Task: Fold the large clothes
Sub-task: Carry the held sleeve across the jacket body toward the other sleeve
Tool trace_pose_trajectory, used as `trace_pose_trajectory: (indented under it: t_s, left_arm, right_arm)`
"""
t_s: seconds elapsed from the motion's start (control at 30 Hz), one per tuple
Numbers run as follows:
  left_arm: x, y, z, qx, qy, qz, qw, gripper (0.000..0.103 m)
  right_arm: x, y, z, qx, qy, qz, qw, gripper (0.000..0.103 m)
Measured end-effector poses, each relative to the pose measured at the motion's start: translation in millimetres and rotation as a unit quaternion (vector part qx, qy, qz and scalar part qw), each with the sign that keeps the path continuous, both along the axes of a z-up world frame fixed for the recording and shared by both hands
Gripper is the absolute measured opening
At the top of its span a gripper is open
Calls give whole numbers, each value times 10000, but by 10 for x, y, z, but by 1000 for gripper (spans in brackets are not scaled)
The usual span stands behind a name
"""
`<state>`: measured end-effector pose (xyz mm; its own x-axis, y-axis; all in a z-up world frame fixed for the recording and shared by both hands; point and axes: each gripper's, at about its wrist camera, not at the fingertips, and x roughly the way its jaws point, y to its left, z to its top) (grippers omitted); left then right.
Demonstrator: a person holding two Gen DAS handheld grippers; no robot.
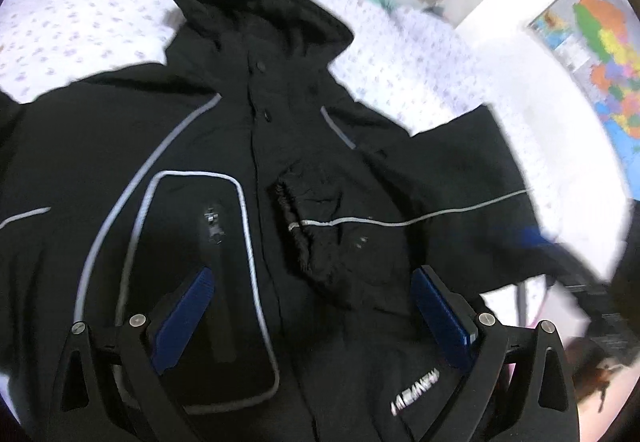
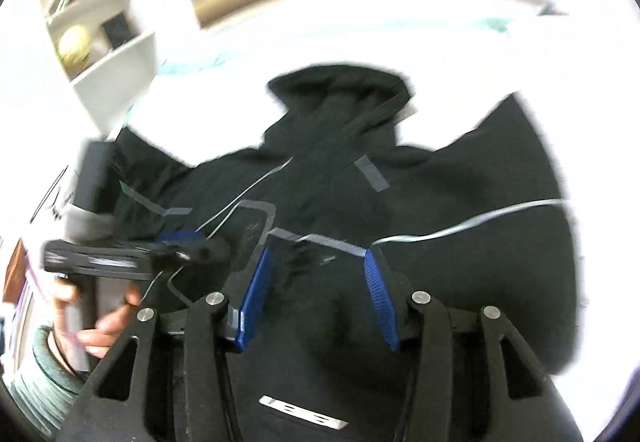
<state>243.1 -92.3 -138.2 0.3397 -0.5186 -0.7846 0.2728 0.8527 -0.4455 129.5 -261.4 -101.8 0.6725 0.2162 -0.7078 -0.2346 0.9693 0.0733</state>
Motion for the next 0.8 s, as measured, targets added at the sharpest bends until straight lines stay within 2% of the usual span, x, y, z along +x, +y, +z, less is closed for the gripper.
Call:
trace_pose_trajectory:
  t_s: [0.07,0.13,0.17,0.2,0.23,0.27,0.3,0.4,0.43,0.47,0.5,0.67,0.8]
  left_arm:
    - [76,-110,-123,125,87,20,9999,96]
    - [156,-236,-286,179,228,3,9996,87]
    - [168,-271,-336,200,254,-10,9995,72]
    - [182,-343,-388,309,261,-28,9992,63]
    - [180,-397,-405,467,195,-18,9987,61]
    - [171,-433,-396,581,103,-12,9983,54]
    - [149,-493,-380,779,-51,-25,9969,36]
    - [108,-535,-322,957,-260,-19,9951,29]
    - [91,-503,-266,883,-339,14,9955,29]
    - [76,-449,-200,811,-411,61,9958,28]
    - [58,-370,-118,755,-528,165,9956,28]
    - [-31,403,450,342,-1285,907,9870,24]
    - [-76,1053,520,437,-1400,1572,9766,23]
  right_arm:
    - [-138,-190,169,-184,-304,-307,9989,52]
    - [-241,-343,317,-418,-611,-588,9955,57]
    - [-291,-414,368,-520,-748,-730,9932,61]
    - [-352,-525,426,-682,-929,-980,9885,69]
    - [-381,-617,447,-806,-1029,-1195,9842,76]
    - [-378,-679,452,-860,-1051,-1323,9819,77]
    - [-368,-777,442,-882,-1021,-1490,9796,77]
    - [-221,-1015,253,-717,-634,-1736,9802,74]
    - [-147,-1045,180,-713,-510,-1784,9800,71]
    - [-70,-1044,121,-700,-402,-1779,9807,59]
    - [-2,-1050,58,-638,-274,-1716,9827,55]
    - [189,-788,-66,-264,-93,-1143,9931,54]
    - [365,-442,-203,-15,167,-649,9977,54]
